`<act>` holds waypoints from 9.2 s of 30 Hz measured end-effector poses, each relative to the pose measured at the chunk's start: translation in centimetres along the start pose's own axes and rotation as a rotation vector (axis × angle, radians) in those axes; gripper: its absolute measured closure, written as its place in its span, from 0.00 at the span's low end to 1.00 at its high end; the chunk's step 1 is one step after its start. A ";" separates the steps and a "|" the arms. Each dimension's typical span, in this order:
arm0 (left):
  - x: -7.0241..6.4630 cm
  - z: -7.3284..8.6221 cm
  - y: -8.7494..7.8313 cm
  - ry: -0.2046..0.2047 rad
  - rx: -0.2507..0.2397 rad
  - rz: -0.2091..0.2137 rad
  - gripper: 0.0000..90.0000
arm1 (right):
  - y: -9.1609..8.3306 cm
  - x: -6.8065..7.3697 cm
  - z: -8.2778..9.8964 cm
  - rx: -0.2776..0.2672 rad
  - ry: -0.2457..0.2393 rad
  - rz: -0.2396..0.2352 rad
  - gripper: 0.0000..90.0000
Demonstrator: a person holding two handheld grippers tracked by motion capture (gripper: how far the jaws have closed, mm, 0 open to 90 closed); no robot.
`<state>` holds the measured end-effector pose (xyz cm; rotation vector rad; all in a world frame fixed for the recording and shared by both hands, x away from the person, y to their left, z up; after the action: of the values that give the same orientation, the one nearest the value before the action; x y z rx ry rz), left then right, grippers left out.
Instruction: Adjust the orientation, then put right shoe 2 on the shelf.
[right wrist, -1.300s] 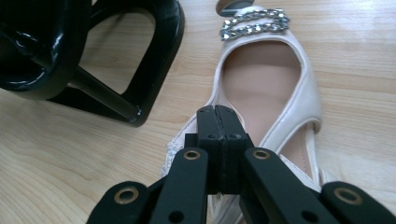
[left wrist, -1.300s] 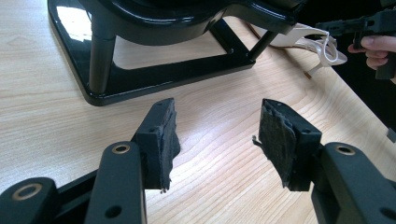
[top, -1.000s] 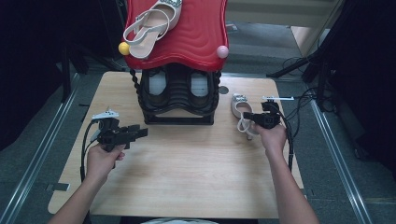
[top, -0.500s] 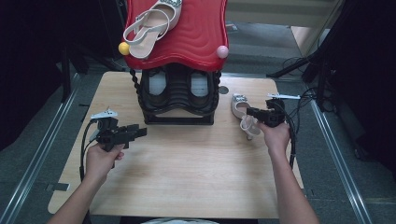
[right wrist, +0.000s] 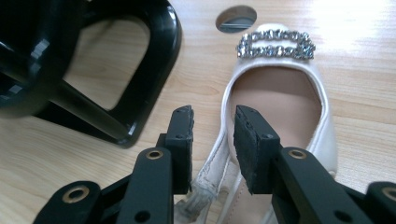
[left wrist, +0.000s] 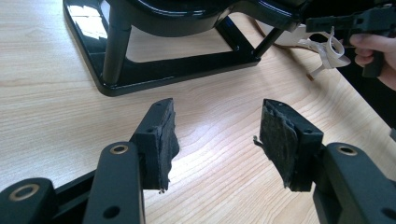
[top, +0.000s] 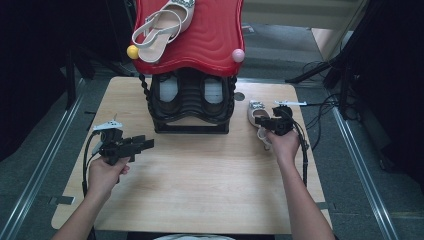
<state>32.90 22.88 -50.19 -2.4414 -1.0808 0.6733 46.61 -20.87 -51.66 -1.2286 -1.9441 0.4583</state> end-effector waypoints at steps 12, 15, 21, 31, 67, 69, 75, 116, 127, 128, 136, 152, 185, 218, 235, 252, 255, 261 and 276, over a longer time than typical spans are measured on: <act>0.1 0.3 -0.4 -0.008 -0.005 -0.012 0.51 | 1.1 -0.3 0.3 0.015 0.000 0.030 0.84; 0.1 0.3 -0.3 -0.008 -0.003 -0.012 0.51 | 1.2 -0.3 0.4 0.024 -0.005 0.035 0.84; 0.2 0.3 -0.3 -0.007 -0.001 -0.013 0.51 | 1.3 -0.3 0.5 0.037 -0.017 0.062 0.90; 0.2 0.3 -0.3 -0.001 0.005 -0.011 0.51 | 1.2 -0.7 0.2 0.043 0.029 0.057 0.97; 0.2 0.4 -0.2 -0.009 0.008 -0.002 0.50 | -1.7 -0.9 -1.4 0.001 0.201 -0.136 0.99; 0.2 0.4 -0.1 -0.008 0.010 -0.004 0.50 | -1.9 -0.6 -1.5 -0.002 0.204 -0.143 0.99; 0.0 0.3 0.0 -0.002 0.011 0.005 0.50 | -2.7 0.3 -2.8 -0.002 0.209 -0.153 0.99; -0.5 0.3 0.4 0.014 0.027 0.026 0.50 | -14.2 12.3 -18.6 -0.126 0.117 -0.205 0.98; -0.5 0.3 0.5 0.011 0.028 0.031 0.49 | -18.2 16.7 -22.6 -0.173 0.081 -0.207 0.98; -0.6 0.3 0.5 0.012 0.030 0.033 0.49 | -18.4 17.3 -23.0 -0.176 0.072 -0.210 0.98; -0.5 0.4 0.5 0.010 0.030 0.038 0.49 | -19.2 22.2 -25.1 -0.217 0.021 -0.243 0.98; -0.5 0.4 0.5 0.008 0.032 0.050 0.49 | -14.2 26.9 -23.5 -0.197 -0.100 -0.255 0.98; -0.7 0.3 0.8 0.002 0.028 0.051 0.49 | -10.7 28.1 -20.1 -0.158 -0.126 -0.299 0.88; -0.8 0.1 1.4 0.009 0.042 0.061 0.49 | -13.9 23.5 -21.2 -0.266 -0.130 -0.264 0.57; -0.7 0.1 1.4 0.010 0.047 0.061 0.48 | -14.6 18.8 -19.4 -0.275 -0.116 -0.229 0.54; -0.7 0.1 1.5 0.013 0.049 0.062 0.48 | -13.7 13.9 -15.7 -0.255 -0.090 -0.209 0.54; -0.7 0.1 1.5 0.011 0.047 0.061 0.48 | -13.4 13.2 -14.8 -0.254 -0.083 -0.213 0.54; -0.7 0.1 1.5 0.014 0.045 0.058 0.47 | -12.3 12.0 -12.7 -0.238 -0.074 -0.218 0.53; -0.7 0.1 1.5 0.016 0.047 0.046 0.44 | -9.6 10.0 -8.4 -0.181 -0.060 -0.205 0.47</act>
<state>33.30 21.37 -50.87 -2.4340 -0.9947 0.6846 44.99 -17.42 -35.93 -1.1211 -2.1745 0.2200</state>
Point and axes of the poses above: each handheld gripper's, and its own axes: y roughly forward along the jaws, z roughly out of its underside, x roughly to its left, the point moved 5 cm from there along y, roughly forward along the jaws, and after that the axes turned 12 degrees about y, right-handed, at the moved point
